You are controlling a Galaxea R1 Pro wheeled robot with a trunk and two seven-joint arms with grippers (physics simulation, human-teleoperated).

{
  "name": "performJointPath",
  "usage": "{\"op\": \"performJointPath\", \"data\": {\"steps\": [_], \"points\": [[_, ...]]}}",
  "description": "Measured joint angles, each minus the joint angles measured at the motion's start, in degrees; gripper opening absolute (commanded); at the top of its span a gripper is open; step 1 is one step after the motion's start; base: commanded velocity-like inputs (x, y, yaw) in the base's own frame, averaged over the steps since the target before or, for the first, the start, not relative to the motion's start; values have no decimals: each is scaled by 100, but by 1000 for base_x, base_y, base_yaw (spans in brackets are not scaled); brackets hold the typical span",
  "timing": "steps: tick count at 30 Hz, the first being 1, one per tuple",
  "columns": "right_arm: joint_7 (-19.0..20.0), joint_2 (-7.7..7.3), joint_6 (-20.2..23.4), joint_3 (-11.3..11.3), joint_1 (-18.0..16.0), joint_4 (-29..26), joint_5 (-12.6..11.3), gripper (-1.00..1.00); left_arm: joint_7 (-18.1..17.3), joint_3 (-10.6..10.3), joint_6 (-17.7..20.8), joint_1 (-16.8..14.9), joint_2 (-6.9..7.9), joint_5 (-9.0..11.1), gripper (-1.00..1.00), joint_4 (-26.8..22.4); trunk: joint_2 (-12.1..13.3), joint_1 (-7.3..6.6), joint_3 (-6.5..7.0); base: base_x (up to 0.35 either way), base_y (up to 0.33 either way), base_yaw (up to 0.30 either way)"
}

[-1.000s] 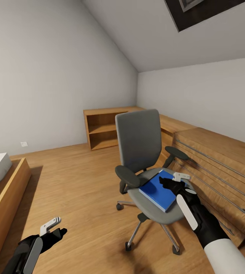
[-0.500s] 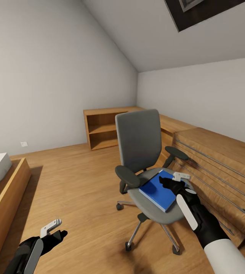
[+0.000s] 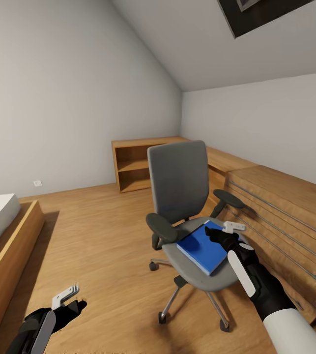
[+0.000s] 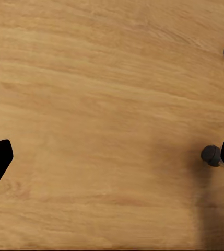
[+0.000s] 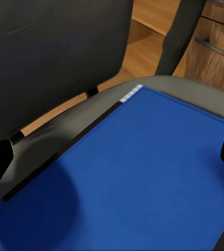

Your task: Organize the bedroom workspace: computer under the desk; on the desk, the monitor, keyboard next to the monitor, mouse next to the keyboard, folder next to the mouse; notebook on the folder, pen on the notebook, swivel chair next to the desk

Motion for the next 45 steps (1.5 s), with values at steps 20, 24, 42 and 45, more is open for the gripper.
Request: {"op": "performJointPath", "data": {"steps": [20,24,42,45], "points": [[1,5,0,2,0,1,0,100,9,-6,3,0,-4,-4,100,76,0,0,-94,0,-87,224],[1,-3,-7,1,1,0,1,100,10,-7,1,-1,-5,-7,100,77,0,-2,-105,119,-1,93],[10,-5,-13,14,2,74,21,100,-8,-16,-7,-1,-14,-8,100,71,0,-3,-110,174,0,9],[10,-5,-13,16,1,112,24,100,-8,-16,-7,-1,-14,-8,100,73,0,-2,-110,156,0,0]]}}
